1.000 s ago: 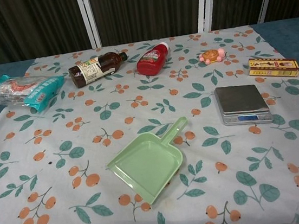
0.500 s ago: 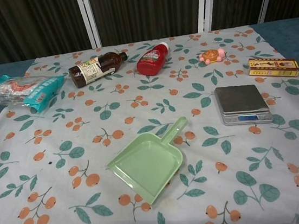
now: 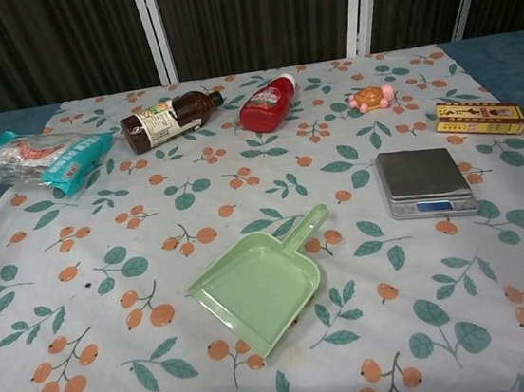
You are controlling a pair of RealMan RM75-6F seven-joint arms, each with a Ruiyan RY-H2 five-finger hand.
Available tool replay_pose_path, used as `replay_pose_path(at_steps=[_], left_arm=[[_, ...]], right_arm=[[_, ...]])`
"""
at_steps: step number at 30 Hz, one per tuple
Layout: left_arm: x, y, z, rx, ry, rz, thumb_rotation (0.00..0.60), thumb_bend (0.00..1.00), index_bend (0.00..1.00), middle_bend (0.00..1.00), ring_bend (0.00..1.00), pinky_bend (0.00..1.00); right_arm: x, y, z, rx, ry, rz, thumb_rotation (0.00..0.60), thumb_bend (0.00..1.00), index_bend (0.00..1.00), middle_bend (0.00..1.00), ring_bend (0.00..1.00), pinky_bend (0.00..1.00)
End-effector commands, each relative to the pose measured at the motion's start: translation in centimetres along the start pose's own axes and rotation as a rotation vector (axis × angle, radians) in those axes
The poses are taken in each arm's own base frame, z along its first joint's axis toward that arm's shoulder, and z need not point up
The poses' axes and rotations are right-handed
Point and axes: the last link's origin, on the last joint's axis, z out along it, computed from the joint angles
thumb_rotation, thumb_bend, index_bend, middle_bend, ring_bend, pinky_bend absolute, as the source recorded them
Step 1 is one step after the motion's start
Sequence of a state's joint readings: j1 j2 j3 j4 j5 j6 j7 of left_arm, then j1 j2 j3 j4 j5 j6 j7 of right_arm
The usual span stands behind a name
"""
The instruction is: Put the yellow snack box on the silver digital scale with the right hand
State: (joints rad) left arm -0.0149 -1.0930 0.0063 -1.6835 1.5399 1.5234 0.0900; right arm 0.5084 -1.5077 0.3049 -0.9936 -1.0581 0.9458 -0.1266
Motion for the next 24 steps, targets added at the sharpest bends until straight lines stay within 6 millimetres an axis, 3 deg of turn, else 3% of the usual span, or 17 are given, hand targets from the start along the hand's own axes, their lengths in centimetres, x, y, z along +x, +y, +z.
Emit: replay_pose_path(at_steps=[1, 13, 24], left_arm=[[0.0, 0.0, 0.0, -0.001, 0.000, -0.003, 0.600, 0.43, 0.24, 0.13, 0.14, 0.35], [0.2, -0.3, 0.1, 0.004, -0.003, -0.015, 0.600, 0.44, 0.24, 0.13, 0.14, 0.35], [0.1, -0.5, -0.4, 0.014, -0.011, -0.020, 0.600, 0.44, 0.24, 0.13, 0.14, 0.35]], right_arm=[[-1.2, -2.1, 1.8, 0.009, -0.027, 0.001, 0.600, 0.21, 0.31, 0.30, 0.29, 0.49], [-3.3, -5.1, 5.0, -0.007, -0.033, -0.027, 0.600, 0.21, 0.37, 0.36, 0.35, 0.53], [-4.7, -6.2, 6.6, -0.049, -0.086, -0.042, 0.600, 0.21, 0.40, 0.39, 0.38, 0.56]])
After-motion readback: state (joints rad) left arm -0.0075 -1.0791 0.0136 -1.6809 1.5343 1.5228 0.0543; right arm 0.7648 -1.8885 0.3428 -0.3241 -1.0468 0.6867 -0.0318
